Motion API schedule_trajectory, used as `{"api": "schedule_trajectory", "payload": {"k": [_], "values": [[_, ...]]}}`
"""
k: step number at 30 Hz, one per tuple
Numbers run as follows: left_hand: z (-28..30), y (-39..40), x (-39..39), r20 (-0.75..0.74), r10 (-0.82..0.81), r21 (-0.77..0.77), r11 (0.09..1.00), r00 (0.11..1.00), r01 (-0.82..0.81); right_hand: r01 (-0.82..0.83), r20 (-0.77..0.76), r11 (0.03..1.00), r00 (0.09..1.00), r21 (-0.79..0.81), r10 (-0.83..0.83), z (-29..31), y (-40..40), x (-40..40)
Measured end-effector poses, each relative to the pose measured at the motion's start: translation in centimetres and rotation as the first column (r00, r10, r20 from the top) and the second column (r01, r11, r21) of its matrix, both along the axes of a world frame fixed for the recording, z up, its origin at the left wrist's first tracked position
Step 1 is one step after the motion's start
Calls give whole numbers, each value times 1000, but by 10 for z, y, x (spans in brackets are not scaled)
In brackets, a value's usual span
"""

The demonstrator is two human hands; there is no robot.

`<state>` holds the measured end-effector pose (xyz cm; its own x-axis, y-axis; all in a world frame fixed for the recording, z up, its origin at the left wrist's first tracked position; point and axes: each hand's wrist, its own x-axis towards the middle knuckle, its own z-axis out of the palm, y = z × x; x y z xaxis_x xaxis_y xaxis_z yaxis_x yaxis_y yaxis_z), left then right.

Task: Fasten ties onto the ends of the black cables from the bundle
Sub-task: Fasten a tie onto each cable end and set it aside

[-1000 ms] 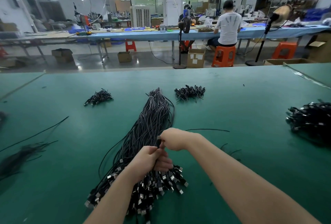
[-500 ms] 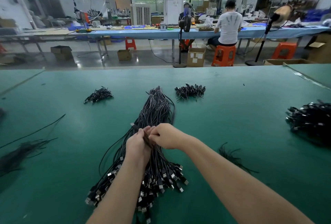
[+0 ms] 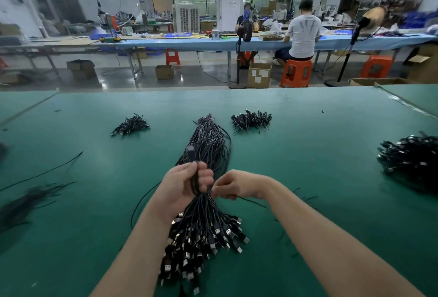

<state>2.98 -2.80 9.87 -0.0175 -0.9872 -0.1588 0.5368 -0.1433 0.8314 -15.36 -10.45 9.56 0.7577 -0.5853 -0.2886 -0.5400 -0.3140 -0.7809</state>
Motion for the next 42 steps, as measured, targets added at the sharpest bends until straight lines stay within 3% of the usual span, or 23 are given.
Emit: {"api": "schedule_trajectory", "payload": {"k": [3, 5, 10, 14, 17, 21, 23, 26, 34, 37, 42], "values": [[-8, 9, -3, 280, -247, 42, 968, 928, 245, -77, -261, 986, 965, -146, 37, 13, -14, -3], [-16, 10, -14, 370, -297, 78, 954, 880, 290, -135, -367, 961, 929, -243, 38, 23, -20, 3], [-31, 4, -39, 441, -149, 83, 989, 885, 125, -107, -470, 962, 882, -253, -26, 38, -24, 16], [-40, 1, -40, 464, -71, 68, 997, 883, 45, 69, -366, 980, 921, -186, -134, 43, -24, 13], [-46, -2, -38, 404, 3, 49, 998, 915, -25, 135, -278, 979, 945, -150, -173, 45, -22, 11], [-50, -13, -34, 156, 185, 61, 979, 970, -197, 151, -161, 987, 974, -58, -159, 41, -12, 11], [-48, -16, -32, 50, 258, 84, 962, 965, -261, 135, -111, 990, 984, -27, -137, 36, -6, 13], [-41, -20, -33, 9, 314, 81, 946, 949, -314, 137, -56, 990, 989, -40, -139, 26, -2, 13], [-25, -32, -35, -230, 331, 66, 944, 915, -324, 341, 87, 899, 922, 274, -376, -13, 0, 6], [-27, -31, -36, -263, 301, 44, 953, 916, -301, 307, 185, 872, 899, 380, -397, -22, 3, 3], [-35, -25, -44, -291, 187, -26, 979, 938, -204, 177, 327, 718, 800, 674, -503, -36, 8, -5]]}}
